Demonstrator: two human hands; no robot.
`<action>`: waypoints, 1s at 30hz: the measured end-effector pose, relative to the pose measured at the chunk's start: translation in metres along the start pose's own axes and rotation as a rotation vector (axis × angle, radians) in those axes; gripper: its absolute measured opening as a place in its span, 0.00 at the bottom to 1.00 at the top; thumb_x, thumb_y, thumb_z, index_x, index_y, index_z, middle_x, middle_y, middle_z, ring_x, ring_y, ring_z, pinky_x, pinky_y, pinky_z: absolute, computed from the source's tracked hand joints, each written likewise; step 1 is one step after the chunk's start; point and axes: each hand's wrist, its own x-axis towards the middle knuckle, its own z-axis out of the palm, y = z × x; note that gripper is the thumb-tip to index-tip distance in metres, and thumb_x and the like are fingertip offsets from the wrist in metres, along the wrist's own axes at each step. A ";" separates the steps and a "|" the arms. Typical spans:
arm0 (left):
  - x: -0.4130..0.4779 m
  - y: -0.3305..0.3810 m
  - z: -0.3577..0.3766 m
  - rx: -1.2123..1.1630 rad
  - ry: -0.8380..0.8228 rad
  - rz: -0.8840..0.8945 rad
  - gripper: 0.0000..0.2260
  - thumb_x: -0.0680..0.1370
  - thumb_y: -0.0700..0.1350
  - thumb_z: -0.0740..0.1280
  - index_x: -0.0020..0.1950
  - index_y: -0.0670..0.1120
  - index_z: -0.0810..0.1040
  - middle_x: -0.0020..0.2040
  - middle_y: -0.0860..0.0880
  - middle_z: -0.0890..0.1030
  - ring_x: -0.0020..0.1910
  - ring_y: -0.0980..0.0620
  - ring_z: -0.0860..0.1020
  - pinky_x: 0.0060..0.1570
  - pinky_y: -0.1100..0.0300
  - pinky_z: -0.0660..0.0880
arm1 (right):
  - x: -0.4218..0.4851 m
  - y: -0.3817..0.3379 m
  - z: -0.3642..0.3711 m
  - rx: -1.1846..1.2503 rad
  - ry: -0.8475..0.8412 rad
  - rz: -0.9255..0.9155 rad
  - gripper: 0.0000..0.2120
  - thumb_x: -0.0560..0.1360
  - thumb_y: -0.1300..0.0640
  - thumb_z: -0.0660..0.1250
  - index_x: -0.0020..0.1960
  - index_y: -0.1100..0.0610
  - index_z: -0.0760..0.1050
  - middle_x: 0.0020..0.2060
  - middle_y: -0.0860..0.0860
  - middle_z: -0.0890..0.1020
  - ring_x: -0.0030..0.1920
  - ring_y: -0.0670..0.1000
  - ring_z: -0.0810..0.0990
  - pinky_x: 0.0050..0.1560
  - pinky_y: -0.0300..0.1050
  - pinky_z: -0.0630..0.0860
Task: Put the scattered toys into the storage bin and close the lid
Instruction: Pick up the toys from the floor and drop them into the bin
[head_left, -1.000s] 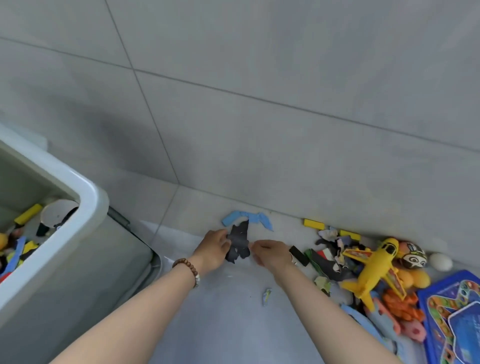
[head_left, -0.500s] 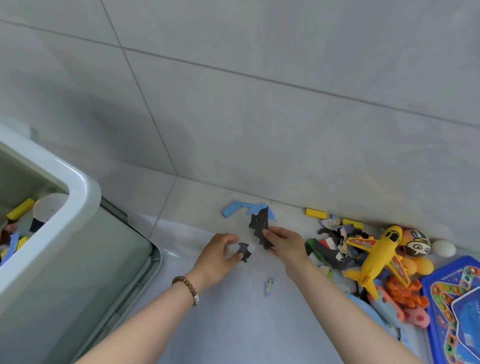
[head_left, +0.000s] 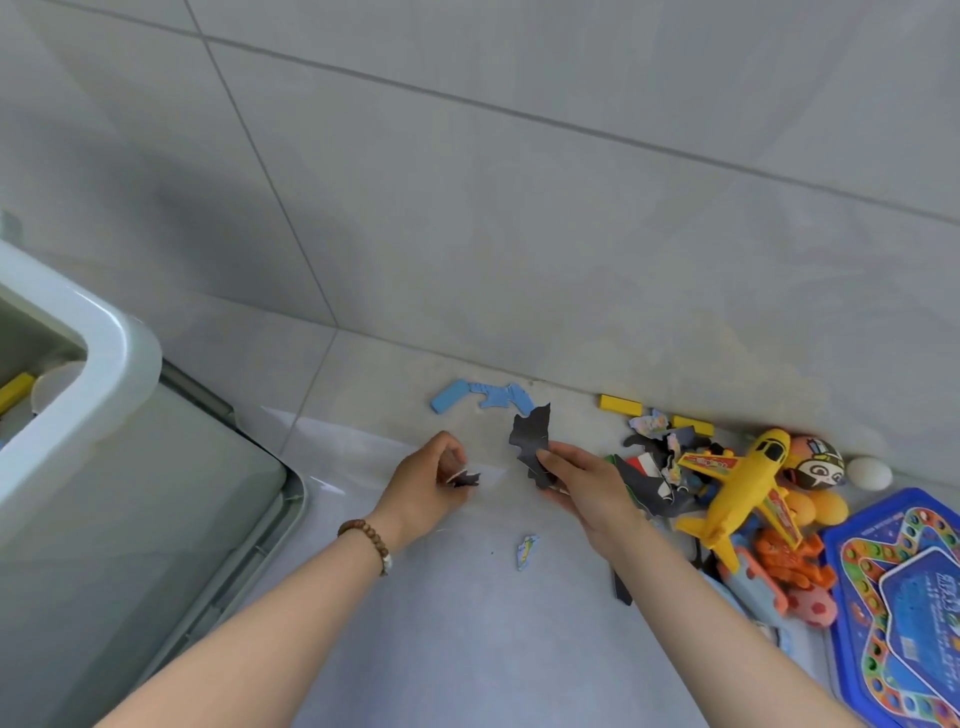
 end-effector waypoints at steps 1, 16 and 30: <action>-0.001 0.002 -0.001 -0.175 0.003 -0.059 0.13 0.72 0.38 0.71 0.48 0.54 0.73 0.43 0.49 0.76 0.44 0.50 0.76 0.47 0.64 0.74 | -0.002 -0.002 0.000 0.011 -0.001 -0.006 0.10 0.75 0.64 0.67 0.56 0.61 0.77 0.43 0.53 0.83 0.36 0.45 0.81 0.39 0.35 0.79; -0.028 0.026 -0.004 -1.176 -0.160 -0.482 0.09 0.81 0.43 0.58 0.59 0.44 0.74 0.53 0.48 0.81 0.46 0.48 0.82 0.40 0.58 0.81 | -0.031 0.021 -0.021 -0.395 -0.018 -0.144 0.06 0.70 0.63 0.72 0.47 0.58 0.80 0.35 0.51 0.76 0.32 0.46 0.74 0.30 0.32 0.74; -0.055 -0.009 -0.006 -0.906 -0.171 -0.497 0.07 0.81 0.40 0.59 0.55 0.44 0.75 0.49 0.48 0.83 0.42 0.50 0.82 0.41 0.56 0.81 | -0.035 0.080 -0.011 -0.607 0.126 -0.304 0.14 0.63 0.65 0.77 0.41 0.52 0.75 0.41 0.48 0.76 0.36 0.39 0.73 0.39 0.28 0.68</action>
